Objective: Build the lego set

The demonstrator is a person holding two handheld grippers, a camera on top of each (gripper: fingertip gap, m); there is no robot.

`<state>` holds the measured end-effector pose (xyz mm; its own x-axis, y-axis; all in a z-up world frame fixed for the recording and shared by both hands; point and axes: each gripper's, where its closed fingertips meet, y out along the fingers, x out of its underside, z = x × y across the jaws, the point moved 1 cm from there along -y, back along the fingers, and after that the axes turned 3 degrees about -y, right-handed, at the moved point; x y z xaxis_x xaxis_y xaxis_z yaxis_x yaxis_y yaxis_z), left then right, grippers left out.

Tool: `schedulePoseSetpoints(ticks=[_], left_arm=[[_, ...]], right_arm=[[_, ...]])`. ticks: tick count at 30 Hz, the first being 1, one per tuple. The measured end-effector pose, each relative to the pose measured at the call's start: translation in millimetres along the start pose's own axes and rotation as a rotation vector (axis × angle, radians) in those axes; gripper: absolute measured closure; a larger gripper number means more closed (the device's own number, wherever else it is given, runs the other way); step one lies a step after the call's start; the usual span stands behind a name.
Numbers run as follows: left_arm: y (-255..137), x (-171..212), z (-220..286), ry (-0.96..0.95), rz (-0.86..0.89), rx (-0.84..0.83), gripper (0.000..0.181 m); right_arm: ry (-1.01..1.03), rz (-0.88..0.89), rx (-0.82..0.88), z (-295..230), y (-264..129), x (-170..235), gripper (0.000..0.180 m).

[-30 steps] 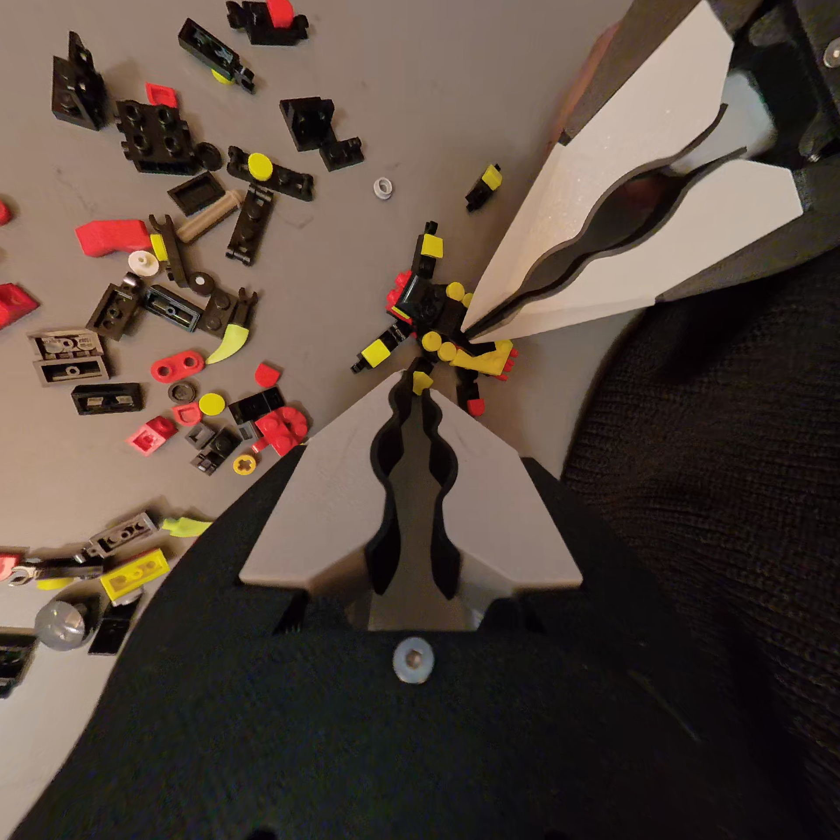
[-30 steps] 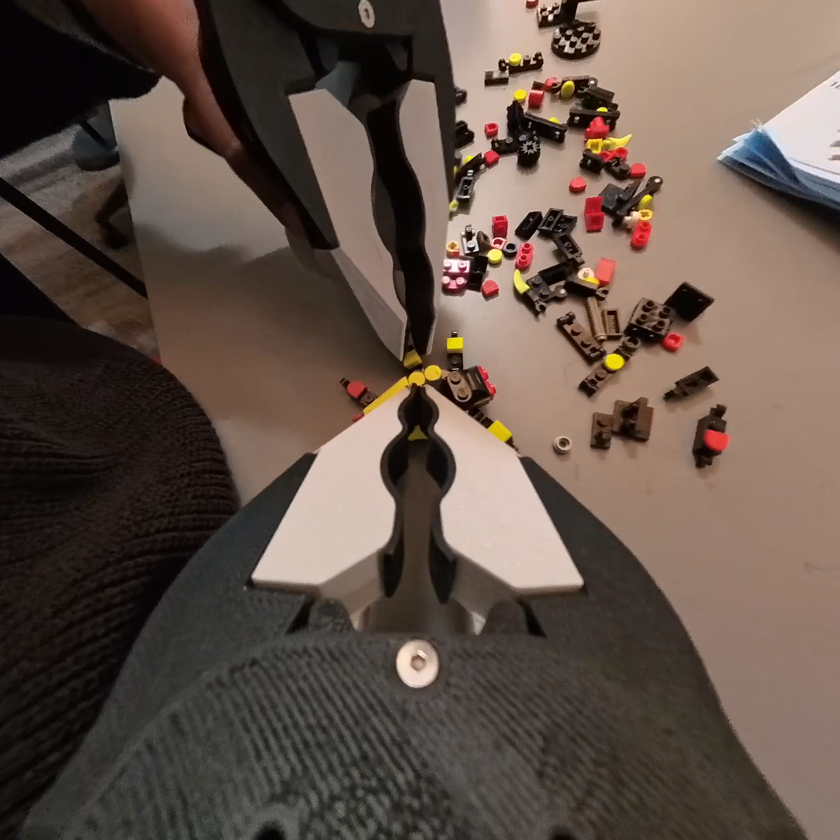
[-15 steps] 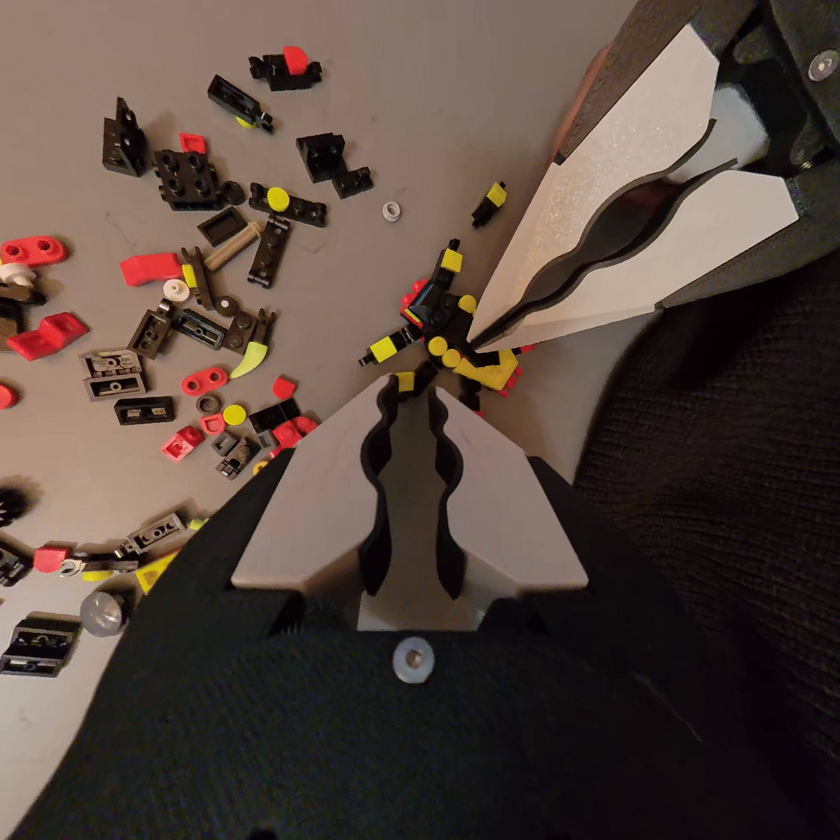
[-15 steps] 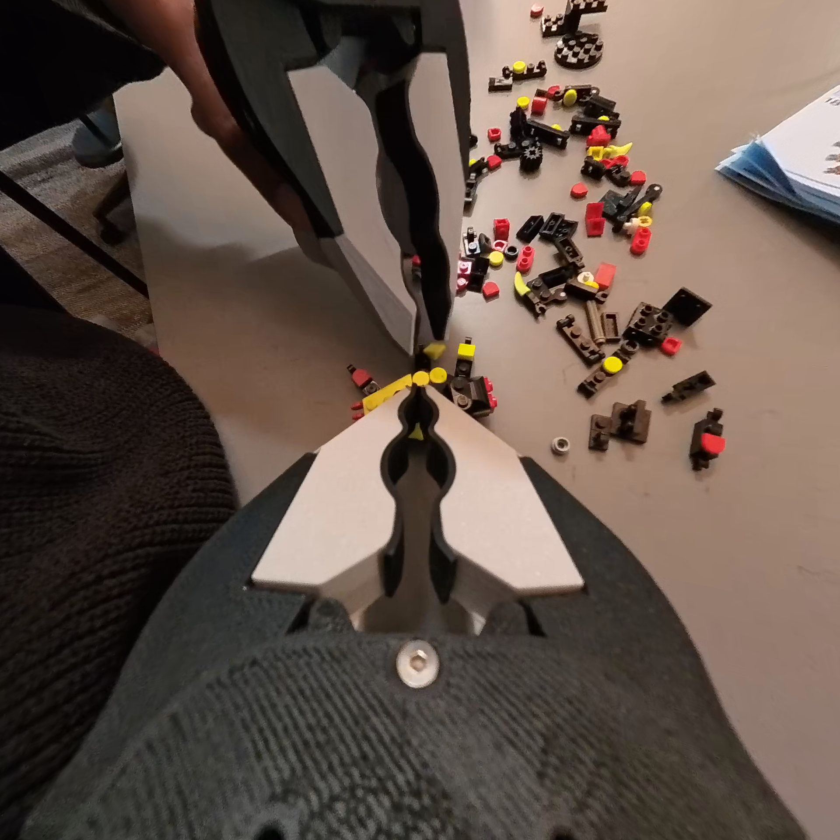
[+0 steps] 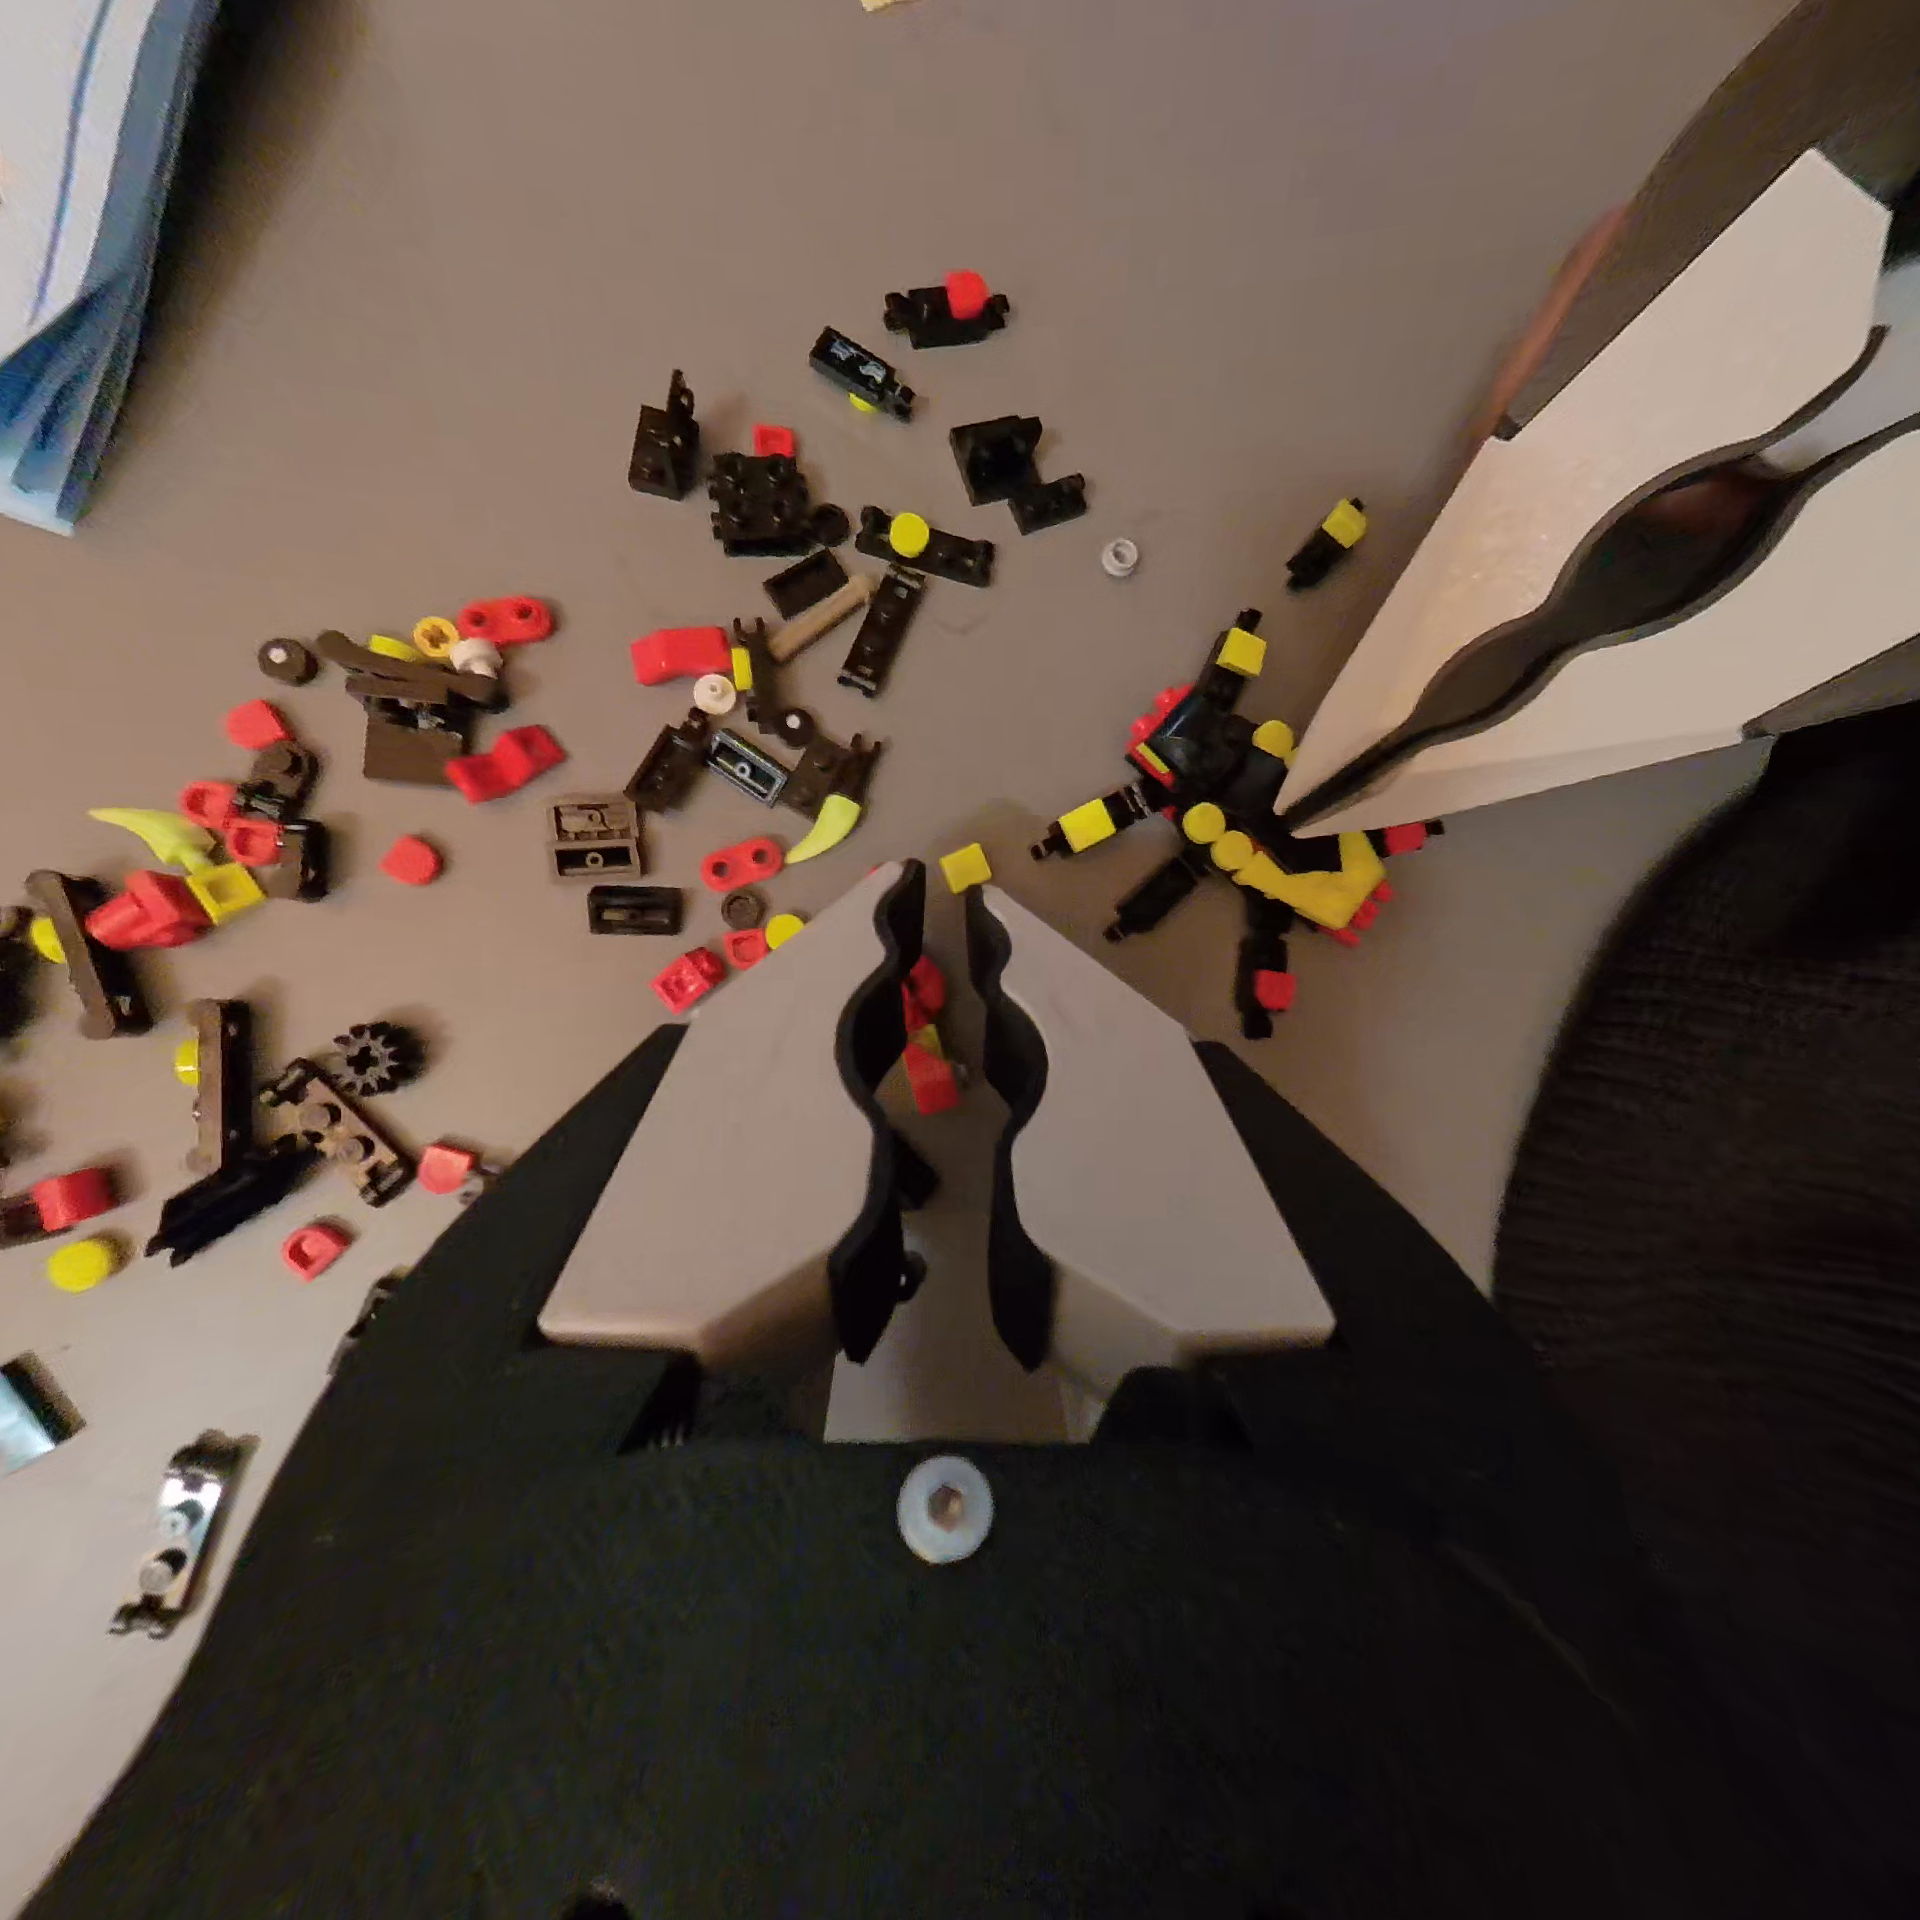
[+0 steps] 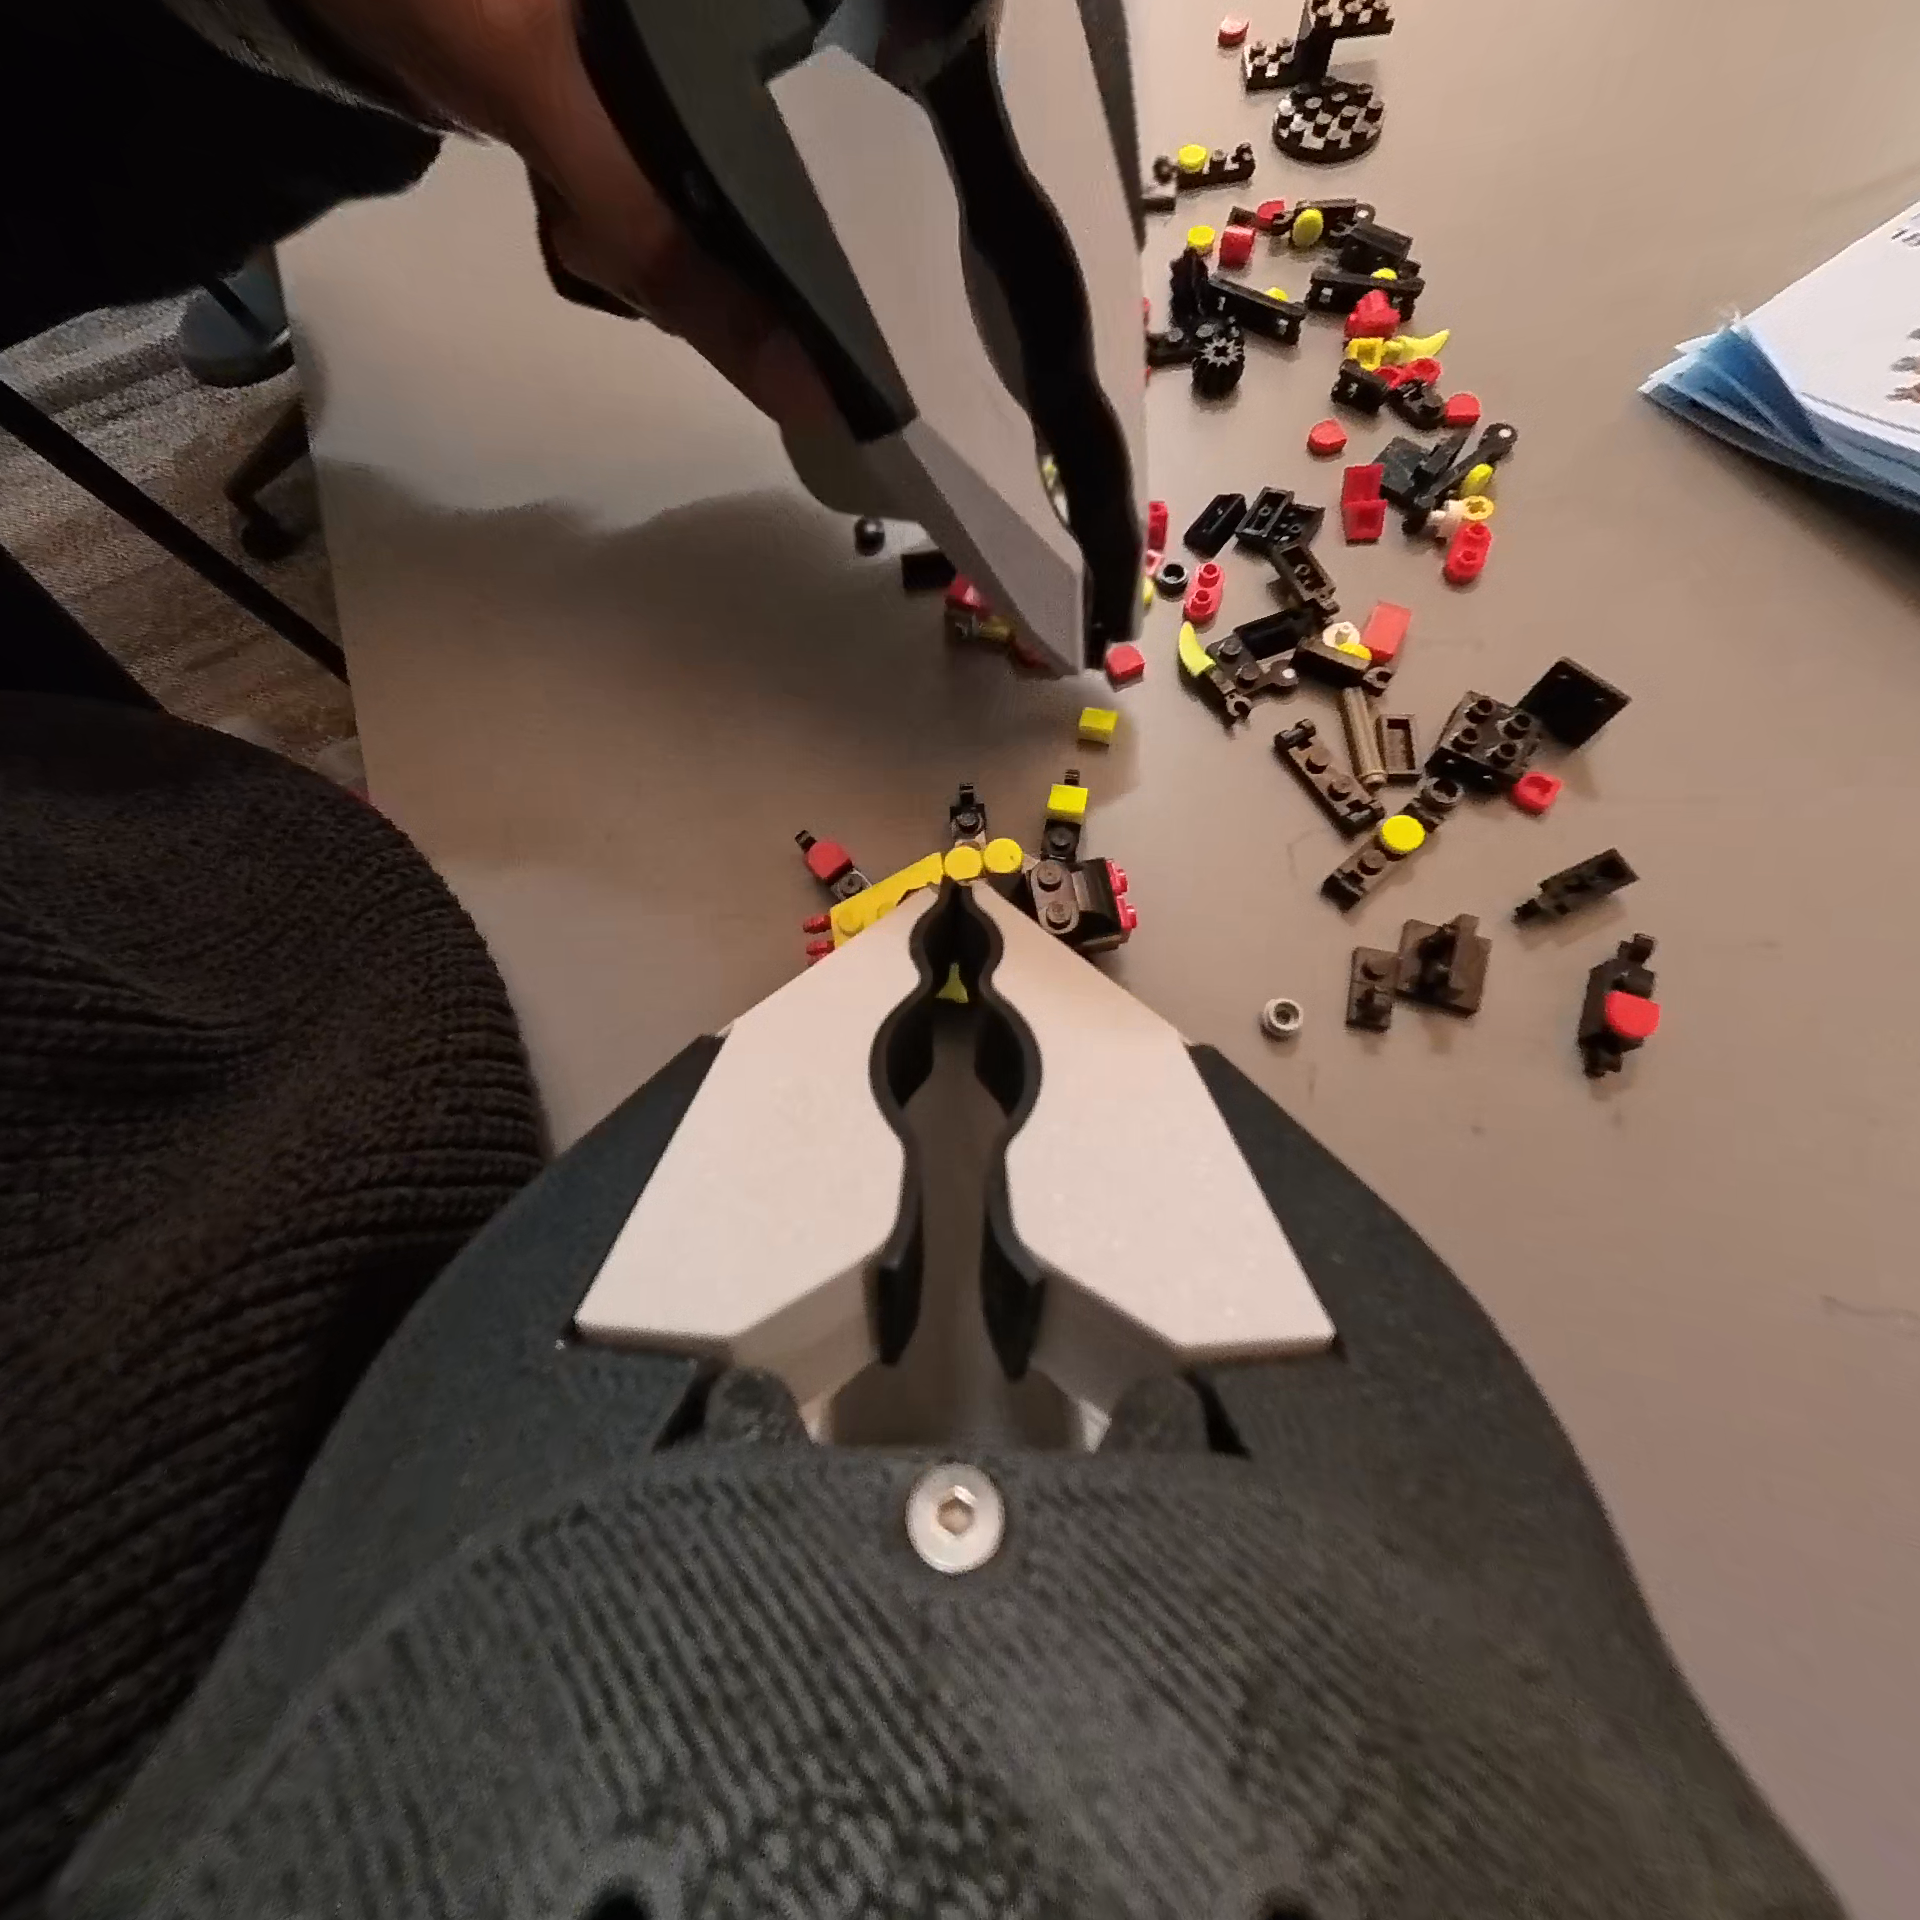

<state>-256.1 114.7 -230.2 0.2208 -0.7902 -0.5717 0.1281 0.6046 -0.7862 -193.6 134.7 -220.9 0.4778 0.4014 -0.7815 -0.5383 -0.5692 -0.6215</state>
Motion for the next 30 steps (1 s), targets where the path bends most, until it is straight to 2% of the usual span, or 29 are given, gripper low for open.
schedulePoseSetpoints(ticks=[6, 11, 15, 21, 25, 30], left_arm=[[11.7, 1.7, 0.3, 0.216, 0.005, -0.052, 0.174], [15.0, 4.7, 7.7, 0.439, 0.005, 0.006, 0.175], [7.0, 3.5, 1.0, 0.400, -0.058, 0.040, 0.175], [3.2, -7.5, 7.9, 0.339, 0.049, 0.097, 0.175], [15.2, 3.0, 11.4, 0.298, -0.023, 0.135, 0.170], [17.7, 1.2, 11.2, 0.193, -0.020, 0.171, 0.179]], right_arm=[[-0.001, 0.002, -0.002, -0.1, -0.2, 0.3, 0.180], [-0.016, 0.003, -0.001, -0.3, -0.5, 0.4, 0.180], [-0.028, -0.005, 0.007, -0.4, -1.0, 0.8, 0.180], [-0.025, -0.003, 0.007, 0.0, -1.5, 1.2, 0.180], [-0.024, -0.001, 0.006, 0.2, -1.5, 1.1, 0.180], [-0.032, -0.004, 0.011, 0.3, -1.5, 1.1, 0.180]])
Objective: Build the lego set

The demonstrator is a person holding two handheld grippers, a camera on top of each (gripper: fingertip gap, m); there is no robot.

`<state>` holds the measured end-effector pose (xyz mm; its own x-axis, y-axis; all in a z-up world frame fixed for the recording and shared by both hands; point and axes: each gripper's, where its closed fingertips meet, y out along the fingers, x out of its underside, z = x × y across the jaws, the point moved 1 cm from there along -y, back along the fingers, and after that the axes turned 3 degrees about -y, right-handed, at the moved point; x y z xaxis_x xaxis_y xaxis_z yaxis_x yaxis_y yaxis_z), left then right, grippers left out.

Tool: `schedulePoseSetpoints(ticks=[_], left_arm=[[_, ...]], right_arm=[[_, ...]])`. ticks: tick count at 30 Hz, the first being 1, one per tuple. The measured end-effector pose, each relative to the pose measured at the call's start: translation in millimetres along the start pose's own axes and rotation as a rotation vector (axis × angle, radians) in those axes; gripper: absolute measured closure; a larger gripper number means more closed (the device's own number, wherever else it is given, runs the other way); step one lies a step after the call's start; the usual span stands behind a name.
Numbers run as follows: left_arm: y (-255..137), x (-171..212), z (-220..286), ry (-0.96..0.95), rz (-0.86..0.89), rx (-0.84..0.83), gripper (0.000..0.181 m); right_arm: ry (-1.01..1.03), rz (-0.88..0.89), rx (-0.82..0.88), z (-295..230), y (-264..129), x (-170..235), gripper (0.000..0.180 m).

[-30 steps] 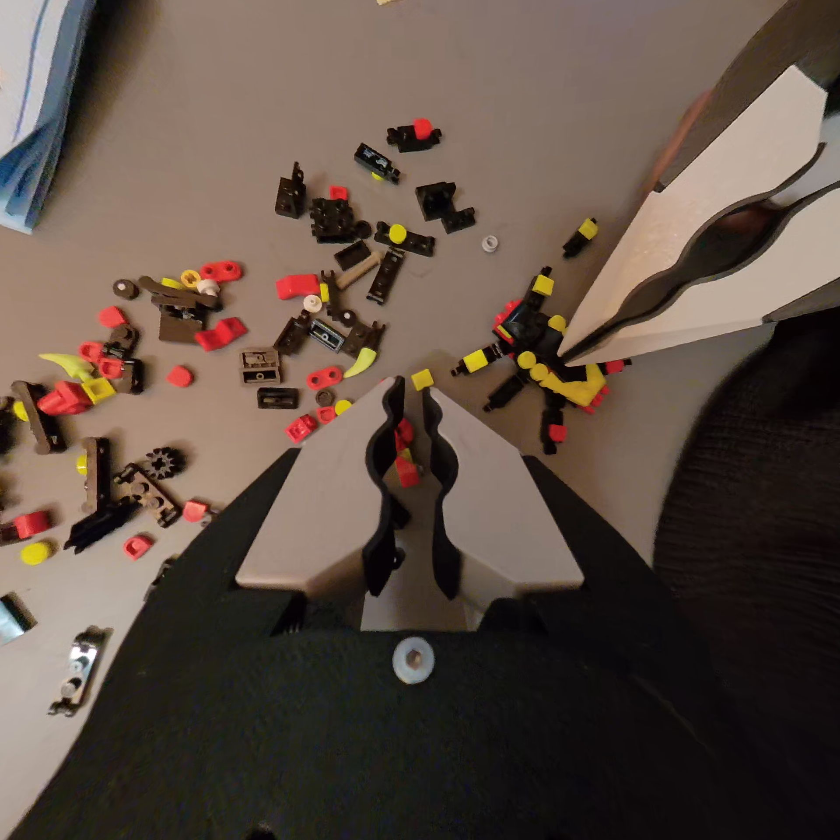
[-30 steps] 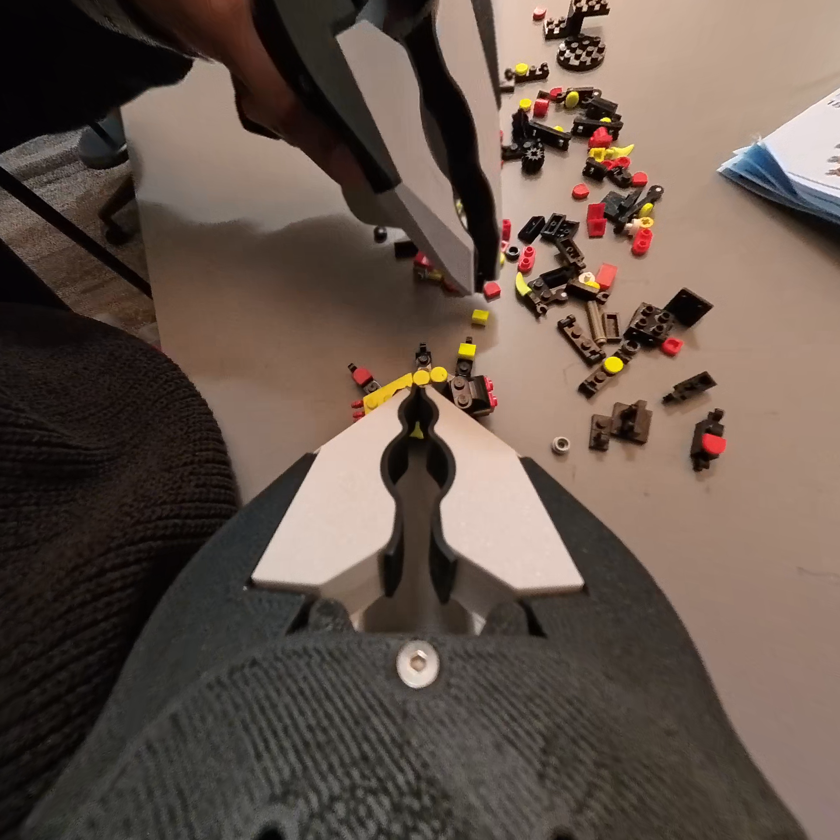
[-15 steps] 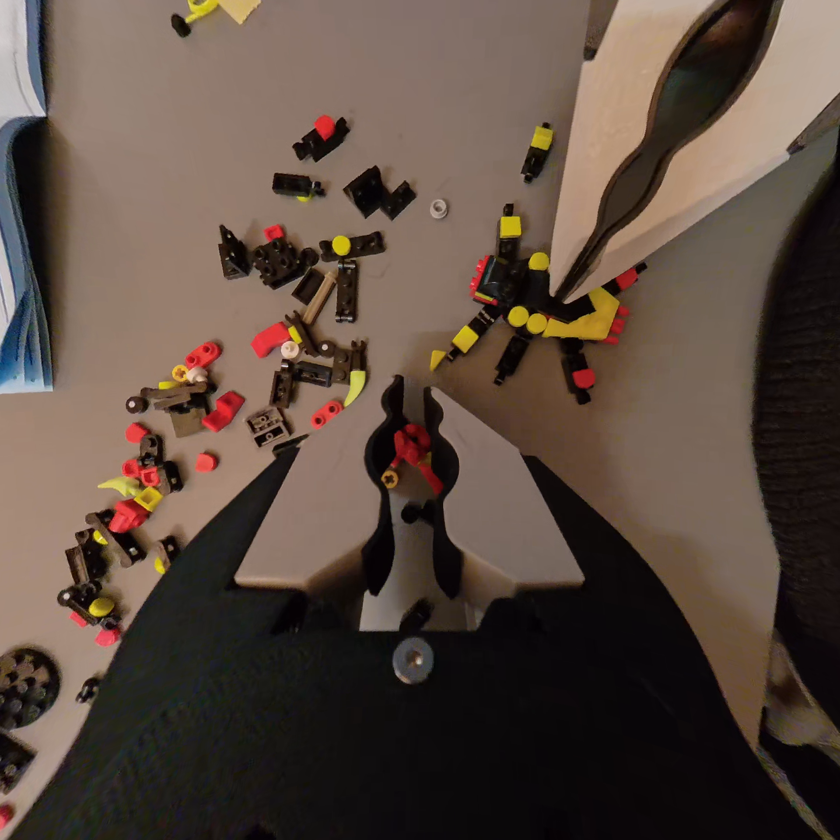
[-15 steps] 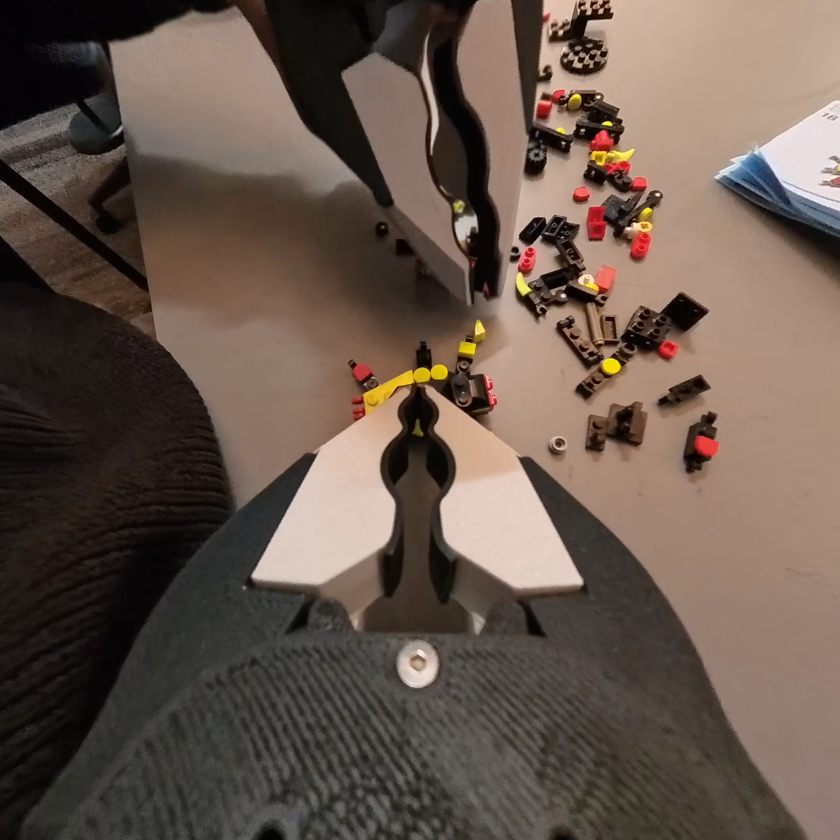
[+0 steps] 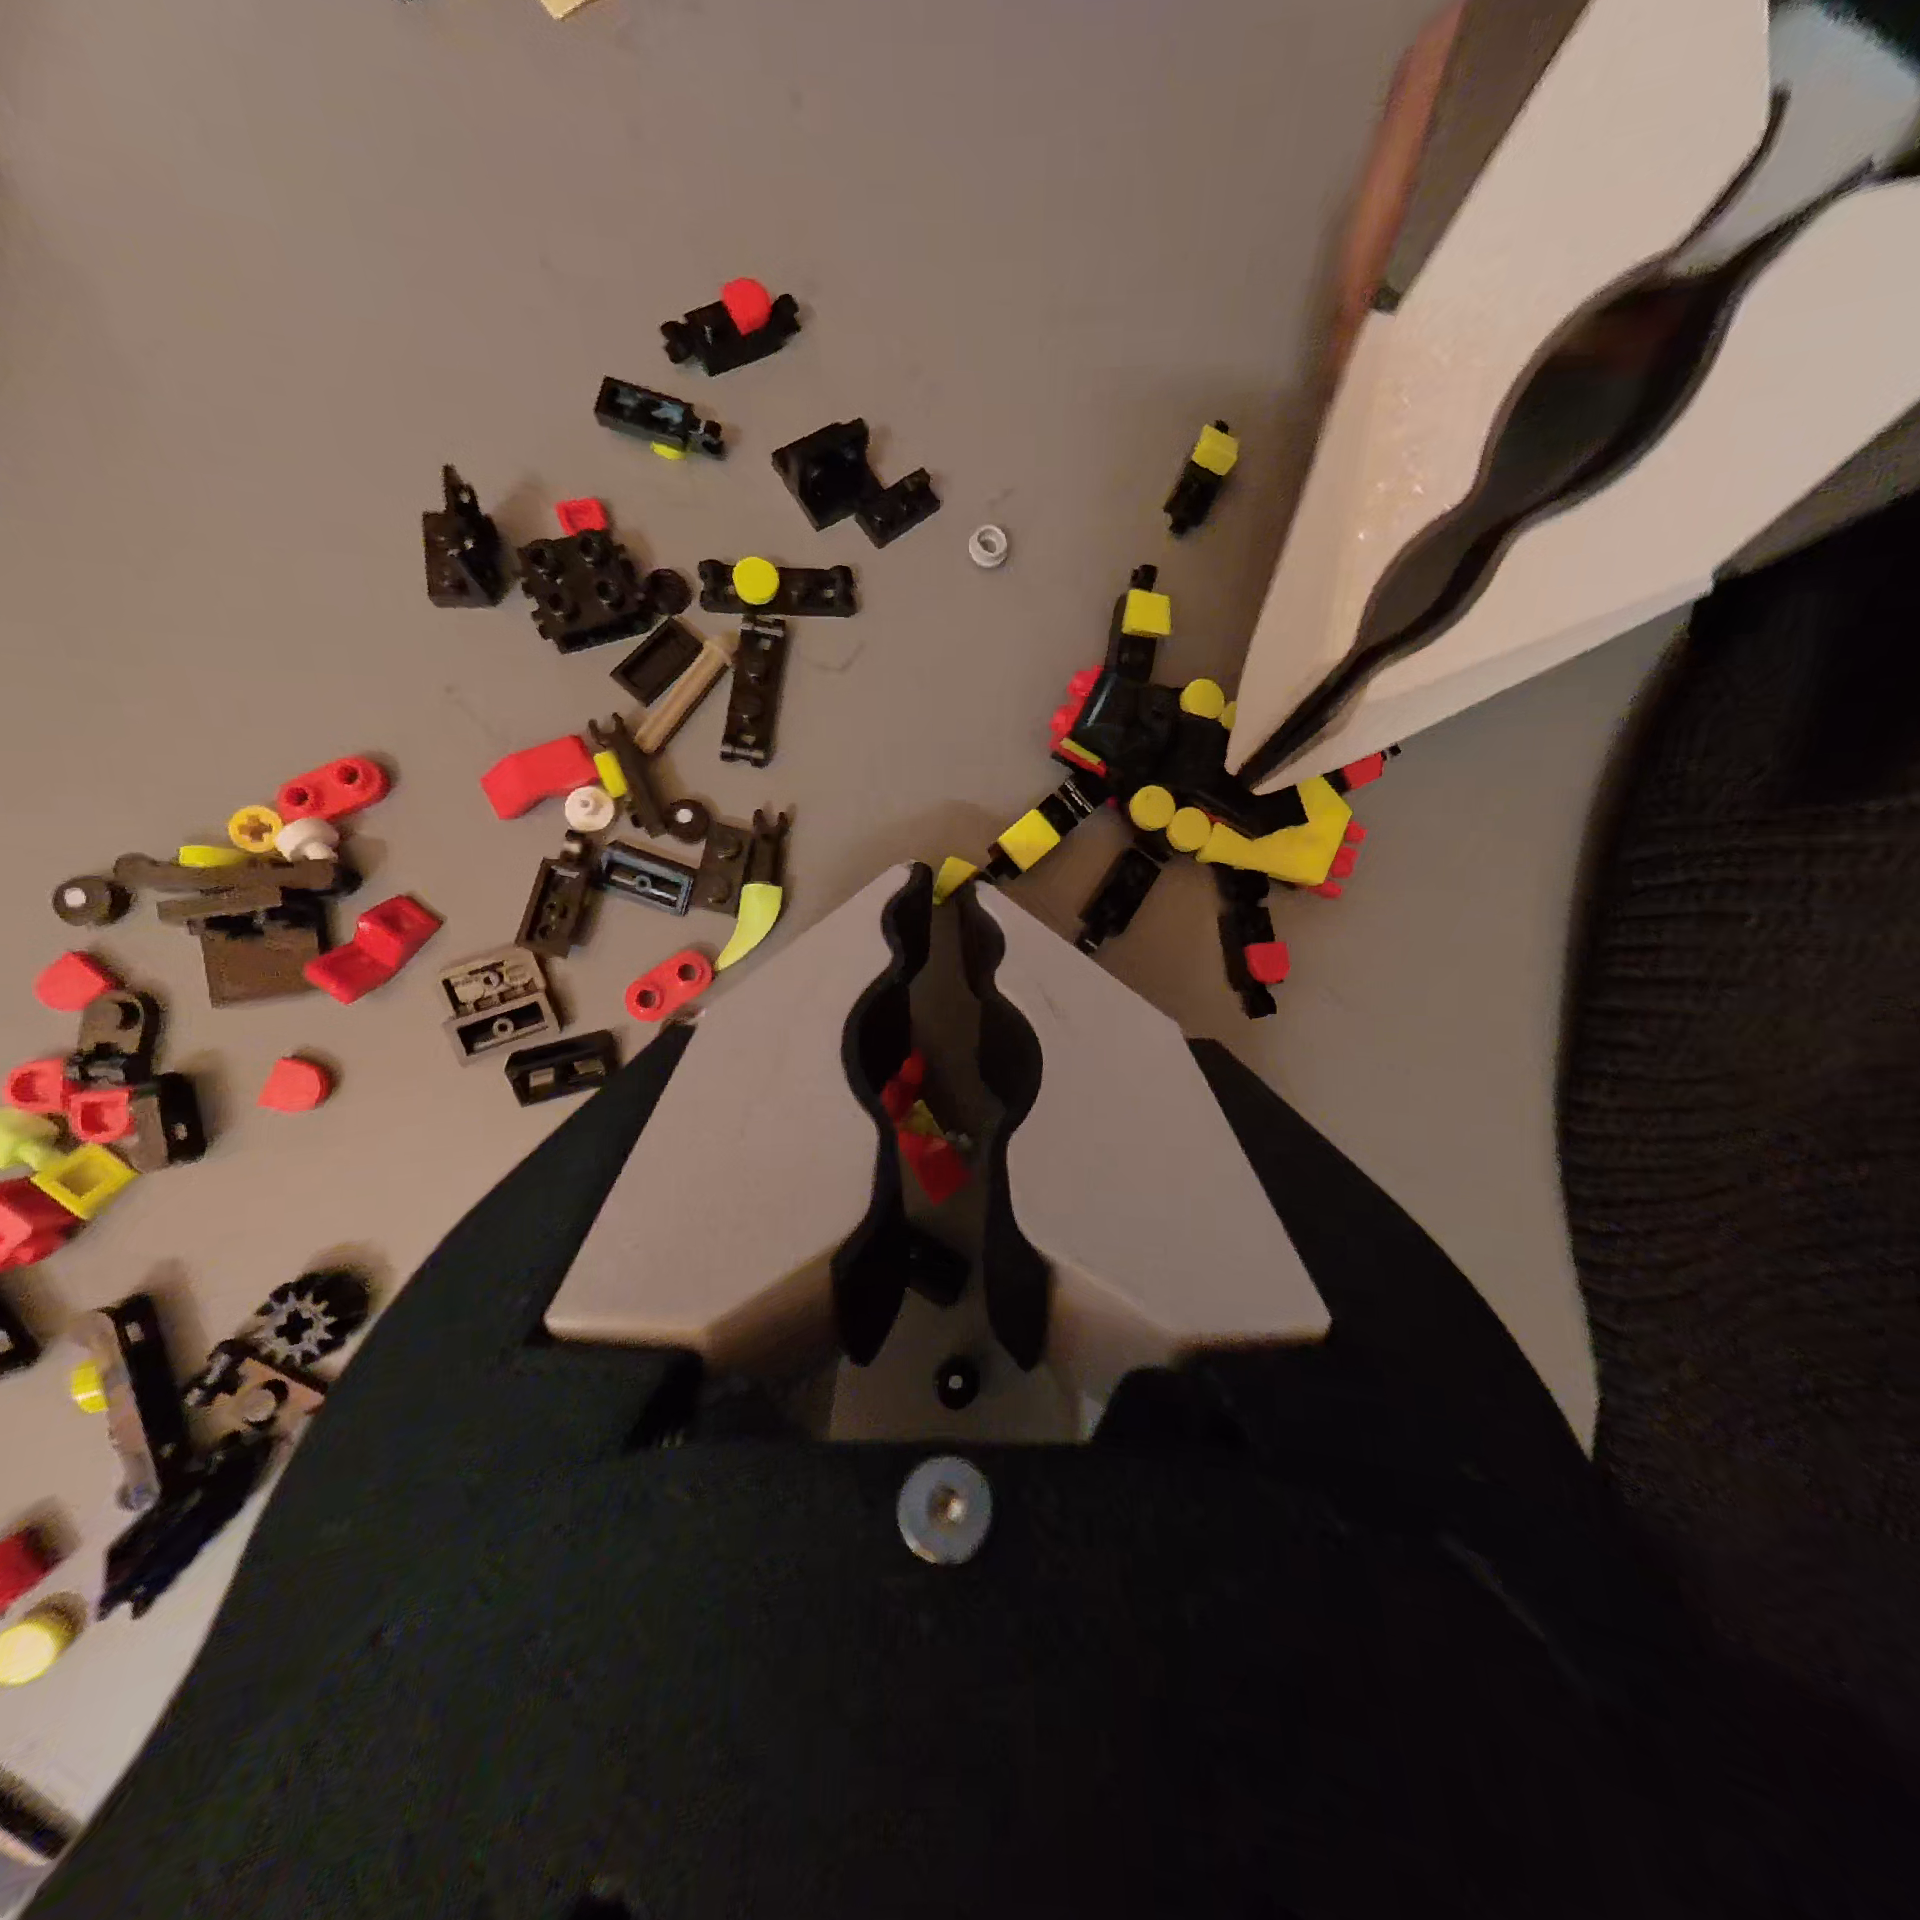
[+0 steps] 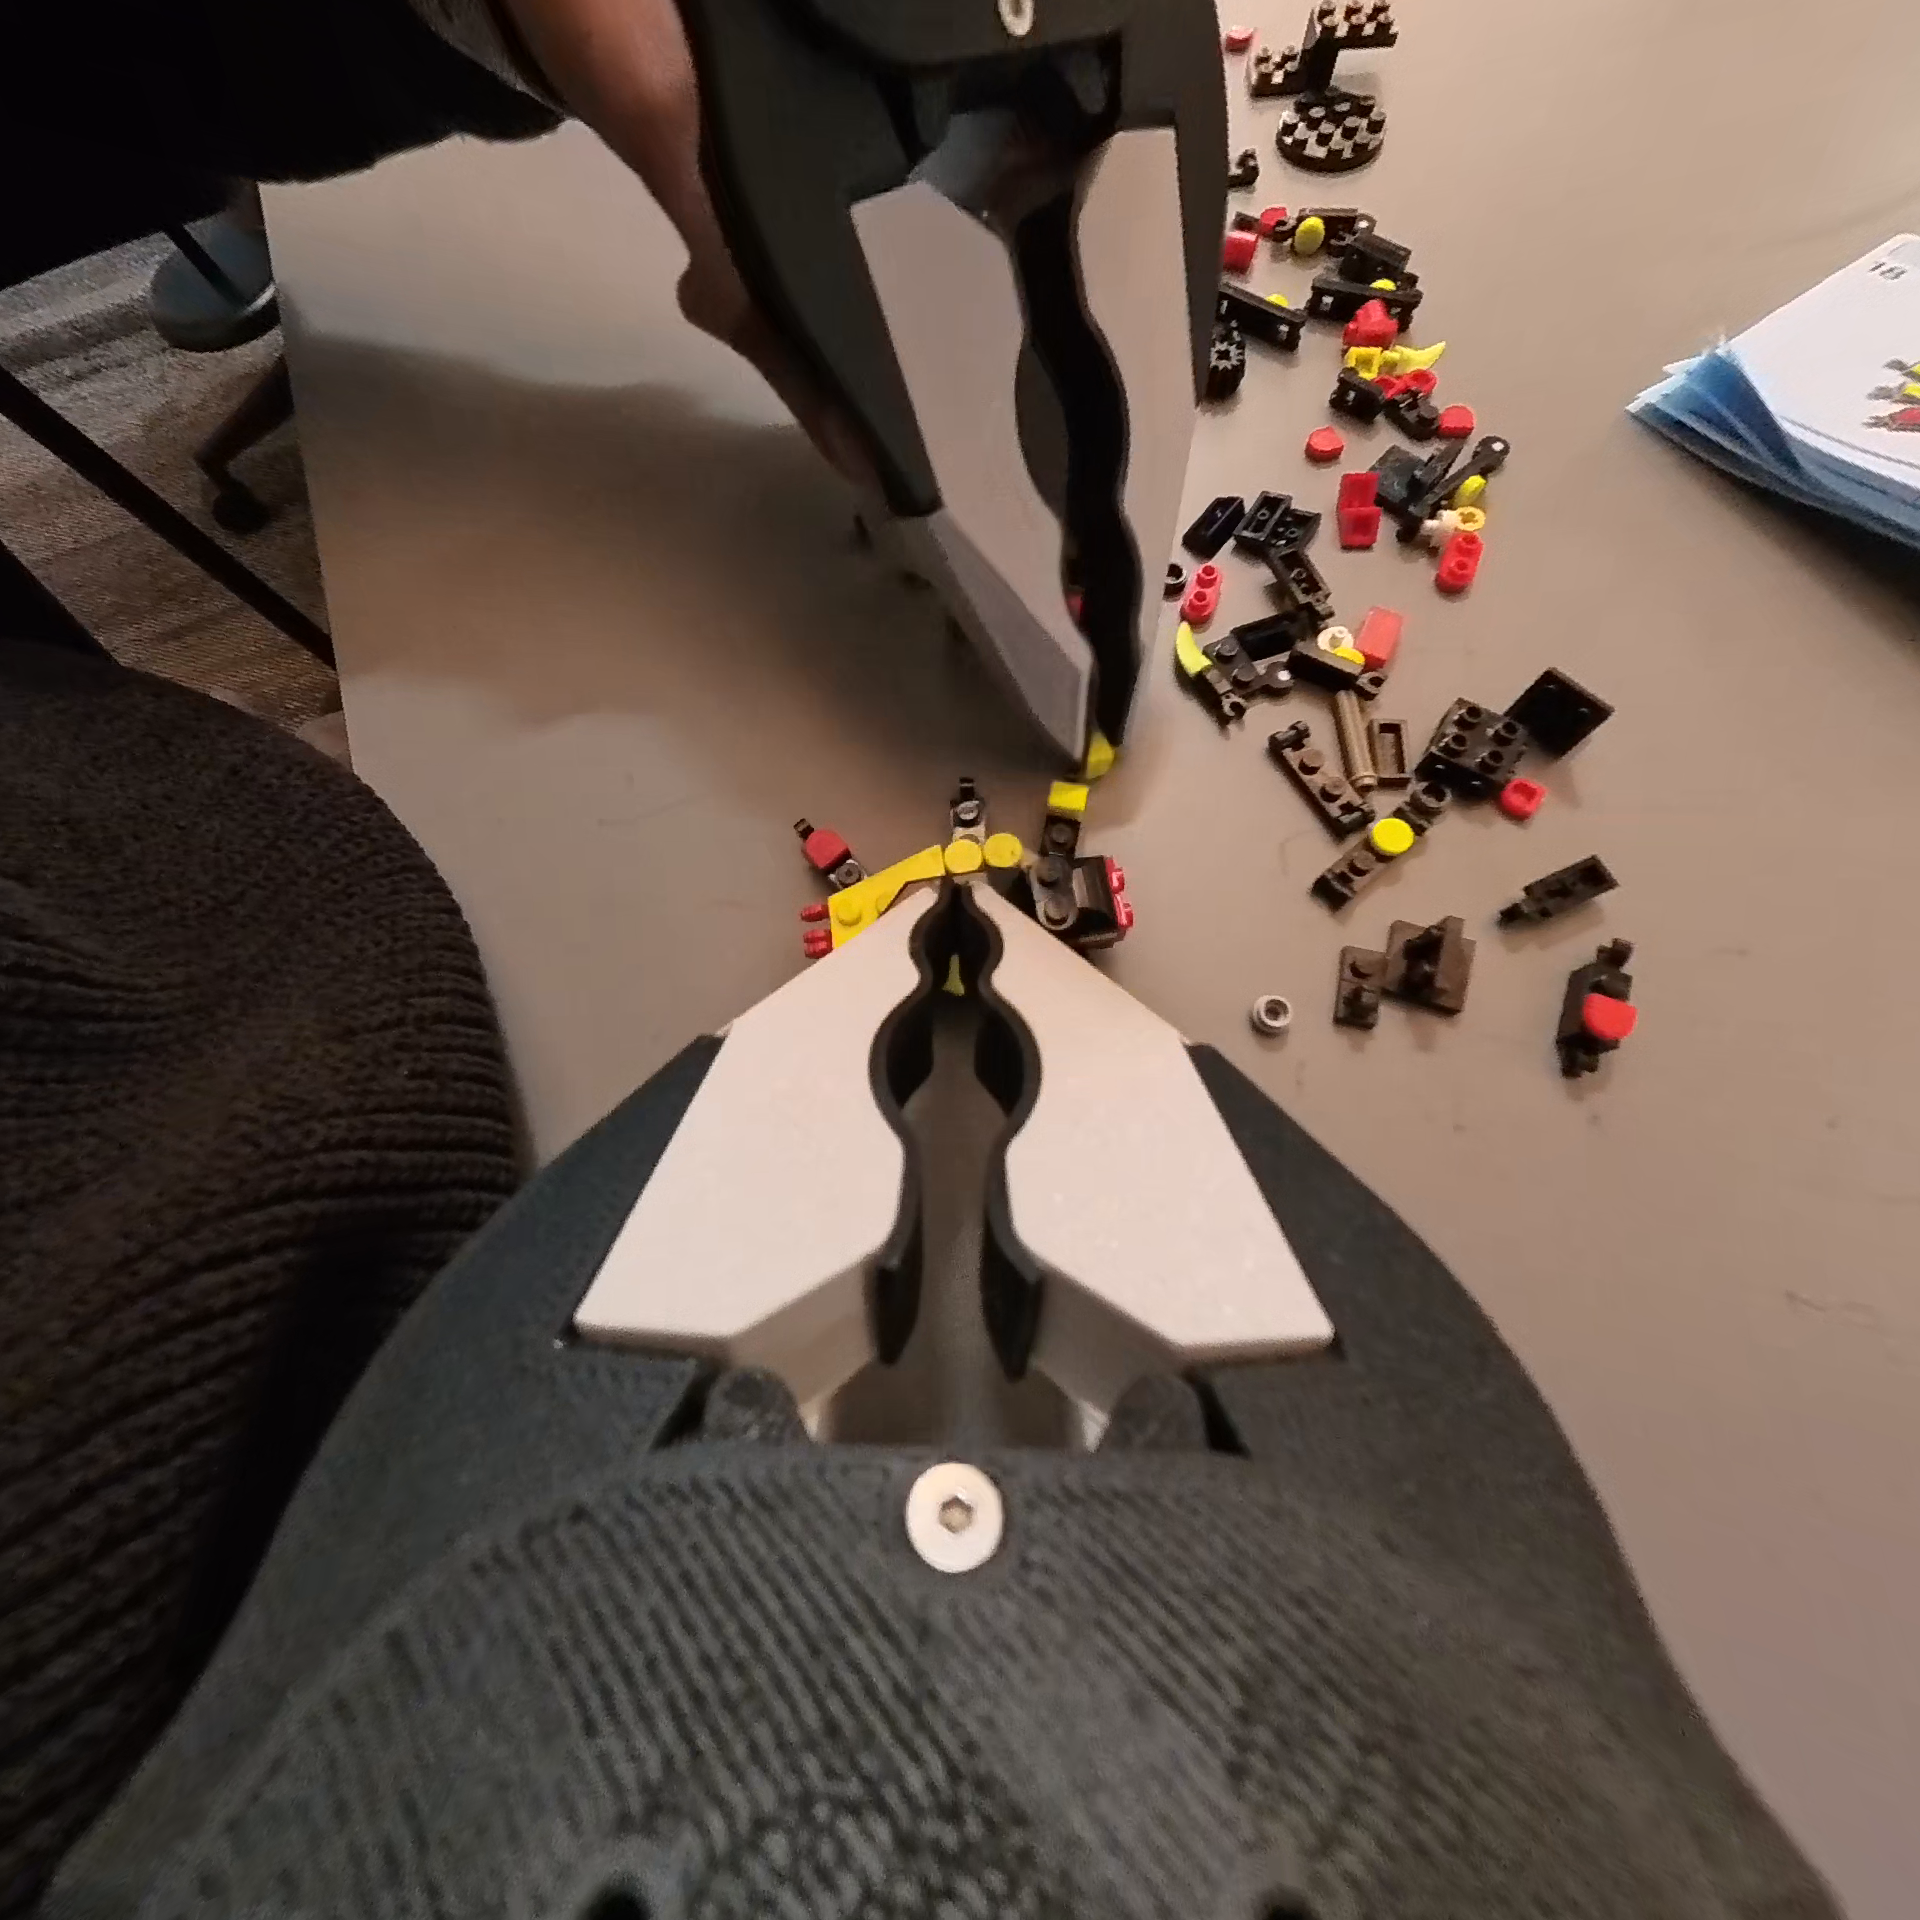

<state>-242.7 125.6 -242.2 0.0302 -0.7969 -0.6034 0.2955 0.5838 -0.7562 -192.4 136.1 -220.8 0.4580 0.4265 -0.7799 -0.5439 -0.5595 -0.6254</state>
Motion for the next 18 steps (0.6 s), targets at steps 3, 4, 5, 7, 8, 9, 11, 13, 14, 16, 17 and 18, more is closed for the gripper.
schedulePoseSetpoints(ticks=[3, 4, 5, 7, 8, 9, 11, 13, 14, 16, 17, 18], left_arm=[[-0.7, -0.3, -5.2, -0.156, 0.019, 0.054, 0.180], [-1.4, -1.0, -7.7, -0.212, 0.031, 0.069, 0.180], [-2.4, -1.7, -8.6, -0.255, 0.044, 0.087, 0.181], [-4.4, -2.1, -12.2, -0.326, 0.061, 0.096, 0.180], [-5.4, -1.4, -14.3, -0.349, 0.062, 0.091, 0.180], [-6.3, -0.3, -16.4, -0.361, 0.061, 0.079, 0.179], [-8.5, 1.7, -18.6, -0.377, 0.055, 0.066, 0.176], [-11.3, 2.6, -20.7, -0.389, 0.050, 0.050, 0.174], [-13.1, 2.3, -21.0, -0.373, 0.052, 0.036, 0.172], [-14.5, 1.7, -21.3, -0.302, 0.051, -0.008, 0.169], [-13.9, 1.1, -19.1, -0.253, 0.049, -0.019, 0.168], [-12.6, 0.4, -18.4, -0.201, 0.047, -0.039, 0.165]], right_arm=[[-0.001, 0.001, 0.000, 0.1, 0.0, 0.0, 0.180], [-0.002, 0.001, 0.001, 0.0, 0.0, 0.0, 0.180], [-0.002, 0.001, 0.000, 0.0, 0.0, 0.0, 0.180], [-0.002, 0.001, 0.000, 0.1, 0.0, -0.1, 0.180], [-0.001, 0.002, -0.001, 0.2, 0.0, -0.1, 0.180], [0.000, 0.002, -0.002, 0.1, 0.0, -0.1, 0.180], [0.004, 0.001, -0.002, 0.3, 0.0, -0.1, 0.180], [0.005, -0.004, 0.003, 0.6, -0.2, 0.0, 0.180], [0.000, -0.005, 0.006, 0.9, -0.3, 0.0, 0.180], [-0.005, -0.006, 0.011, 1.1, -0.4, 0.1, 0.180], [-0.004, -0.006, 0.010, 1.2, -0.5, 0.1, 0.180], [-0.001, -0.005, 0.008, 1.3, -0.5, 0.2, 0.180]])
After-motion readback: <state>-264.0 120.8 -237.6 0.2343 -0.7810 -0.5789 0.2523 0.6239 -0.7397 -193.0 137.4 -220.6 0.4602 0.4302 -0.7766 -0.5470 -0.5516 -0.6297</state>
